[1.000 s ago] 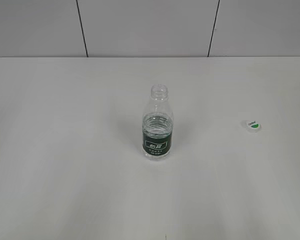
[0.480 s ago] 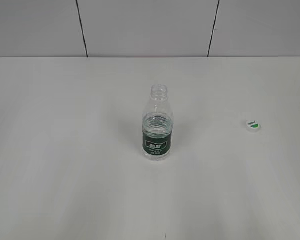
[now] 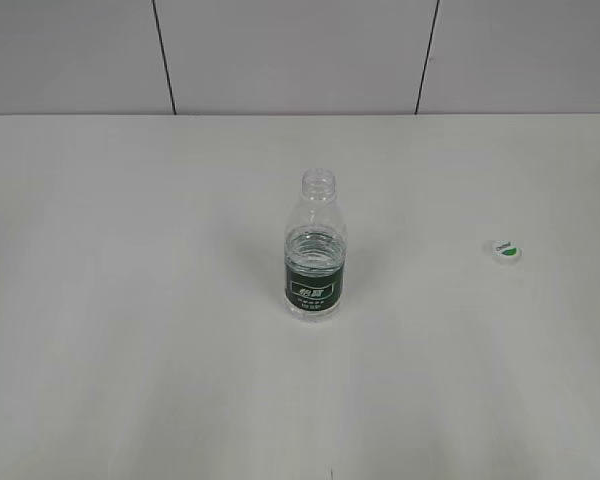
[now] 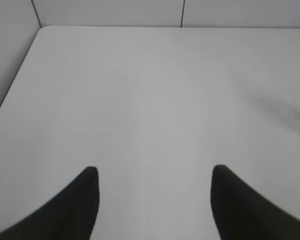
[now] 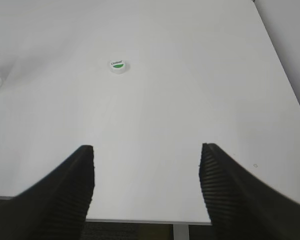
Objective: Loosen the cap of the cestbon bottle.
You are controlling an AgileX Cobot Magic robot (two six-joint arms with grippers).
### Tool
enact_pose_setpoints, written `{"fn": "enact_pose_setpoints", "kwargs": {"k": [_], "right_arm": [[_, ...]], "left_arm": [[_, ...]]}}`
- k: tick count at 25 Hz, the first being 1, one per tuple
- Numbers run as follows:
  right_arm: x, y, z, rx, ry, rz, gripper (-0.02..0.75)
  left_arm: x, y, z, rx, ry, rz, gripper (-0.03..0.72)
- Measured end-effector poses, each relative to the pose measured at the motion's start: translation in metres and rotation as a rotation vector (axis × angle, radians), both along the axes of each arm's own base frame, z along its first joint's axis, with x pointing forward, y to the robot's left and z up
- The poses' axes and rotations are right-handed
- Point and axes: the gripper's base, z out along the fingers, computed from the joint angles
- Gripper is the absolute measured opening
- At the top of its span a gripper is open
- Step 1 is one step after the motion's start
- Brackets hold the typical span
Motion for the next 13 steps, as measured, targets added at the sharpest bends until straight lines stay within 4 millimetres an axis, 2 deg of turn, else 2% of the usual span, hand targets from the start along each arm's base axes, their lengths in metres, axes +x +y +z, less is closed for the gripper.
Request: {"fn": "enact_pose_setpoints", "kwargs": {"k": [13], "right_arm": [[0.0000,0.0000,0.0000,0.000,0.000,0.000,0.506]], "left_arm": [[0.0000,-0.0013,0.0000,-0.013,0.000,-0.004,0.439]]}}
